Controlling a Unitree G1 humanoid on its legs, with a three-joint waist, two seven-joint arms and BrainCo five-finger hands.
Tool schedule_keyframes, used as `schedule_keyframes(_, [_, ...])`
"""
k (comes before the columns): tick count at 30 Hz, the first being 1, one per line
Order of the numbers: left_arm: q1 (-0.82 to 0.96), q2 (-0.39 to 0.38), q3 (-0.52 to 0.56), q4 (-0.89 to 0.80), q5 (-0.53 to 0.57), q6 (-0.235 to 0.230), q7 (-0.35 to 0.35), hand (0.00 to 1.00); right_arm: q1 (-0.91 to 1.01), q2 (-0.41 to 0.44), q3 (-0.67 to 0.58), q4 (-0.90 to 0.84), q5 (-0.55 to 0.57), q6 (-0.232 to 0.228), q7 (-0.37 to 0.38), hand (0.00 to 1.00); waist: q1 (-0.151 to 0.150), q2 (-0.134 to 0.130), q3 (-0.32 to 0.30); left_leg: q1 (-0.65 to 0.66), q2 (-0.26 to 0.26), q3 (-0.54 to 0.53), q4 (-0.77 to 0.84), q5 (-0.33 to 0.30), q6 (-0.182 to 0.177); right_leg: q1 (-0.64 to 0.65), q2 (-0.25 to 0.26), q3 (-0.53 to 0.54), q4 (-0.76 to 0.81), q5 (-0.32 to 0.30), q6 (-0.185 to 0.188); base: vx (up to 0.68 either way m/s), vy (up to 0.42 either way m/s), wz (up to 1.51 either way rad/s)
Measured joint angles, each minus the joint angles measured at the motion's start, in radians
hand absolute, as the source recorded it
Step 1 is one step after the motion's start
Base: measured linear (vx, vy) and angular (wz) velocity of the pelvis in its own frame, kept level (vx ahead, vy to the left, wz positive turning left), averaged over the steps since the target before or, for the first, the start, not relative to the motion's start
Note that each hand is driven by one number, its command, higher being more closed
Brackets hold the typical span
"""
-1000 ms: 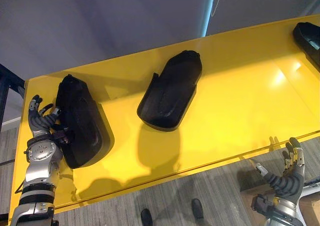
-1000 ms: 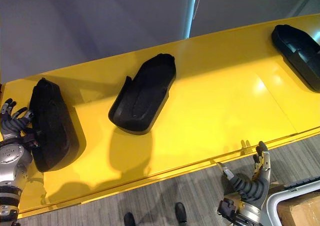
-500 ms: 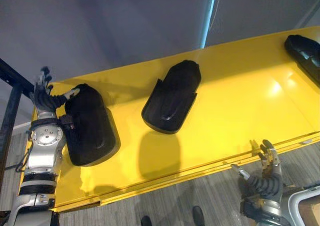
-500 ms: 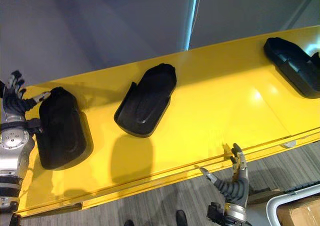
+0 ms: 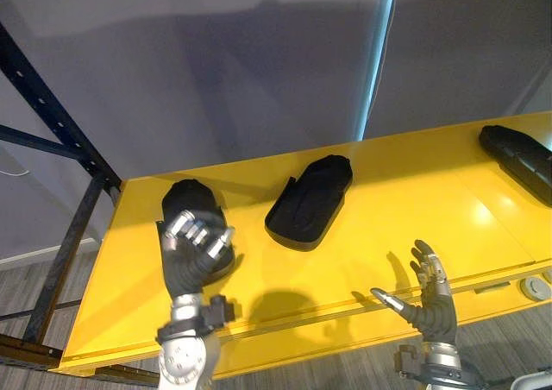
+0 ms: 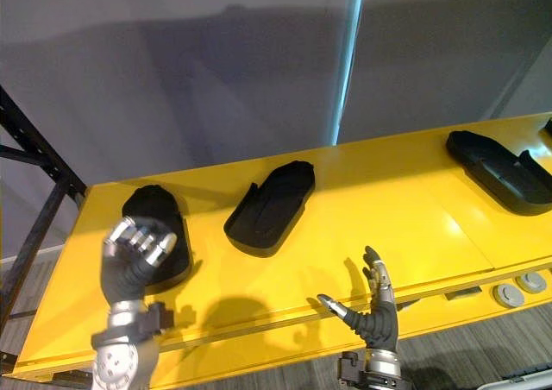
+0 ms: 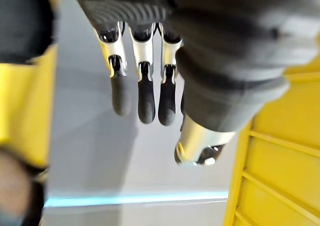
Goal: Walk over and take plastic housings, then place them on the shelf
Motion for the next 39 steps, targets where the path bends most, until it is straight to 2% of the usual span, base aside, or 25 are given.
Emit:
schedule_keyframes(3, [0.059,-0.001,-0.03,0.0,-0.003,0.003,-0.048,1.0,-0.013,-0.014,0.01,0.015,0.0,-0.006,0.005,0.0,0.008,-0.001,-0.01,-0.026,0.0,-0.014,0.002,0.007,-0.004,-0.019,0.0,-0.006,0.0,0.002,0.003,-0.01,-0.001,0.07])
schedule_keyframes(8, [0.104,0.0,-0.028,0.003,-0.024,0.007,-0.088,1.0,-0.022,-0.038,0.028,0.038,0.0,-0.01,0.005,0.0,0.016,-0.003,-0.011,-0.042,0.0,-0.029,0.002,0.012,-0.007,-0.026,-0.002,-0.027,-0.001,0.004,0.004,0.03,0.003,0.11])
schedule_keyframes(13, [0.108,-0.001,-0.014,0.048,0.001,0.033,-0.09,1.0,-0.026,-0.039,0.06,0.039,0.0,-0.01,0.009,0.0,0.02,-0.004,-0.01,-0.042,-0.001,-0.032,0.001,0.012,-0.007,-0.025,-0.003,-0.028,-0.001,0.004,0.005,0.02,0.008,0.02])
schedule_keyframes(21, [0.067,-0.018,0.13,0.143,0.097,0.085,-0.035,1.0,-0.03,-0.039,0.057,0.049,0.0,-0.009,0.013,0.0,0.019,-0.013,-0.006,-0.049,-0.001,-0.026,0.001,0.012,-0.007,-0.035,-0.003,-0.024,-0.001,0.004,0.006,0.0,0.002,-0.01])
schedule_keyframes(31, [-0.049,-0.028,0.232,0.23,0.098,0.115,0.01,1.0,-0.065,-0.035,0.057,0.078,0.0,-0.008,0.015,0.0,0.012,-0.043,0.003,-0.062,-0.001,-0.016,-0.006,0.012,-0.007,-0.056,-0.002,-0.008,-0.008,0.006,0.008,0.04,0.002,-0.05])
schedule_keyframes(39, [-0.109,-0.031,0.289,0.283,0.098,0.123,0.049,1.0,-0.065,-0.03,0.057,0.078,0.04,-0.008,0.022,0.0,0.011,-0.044,0.004,-0.061,-0.001,-0.005,-0.009,0.011,-0.009,-0.059,-0.001,-0.002,-0.012,0.006,0.008,0.01,-0.001,-0.02])
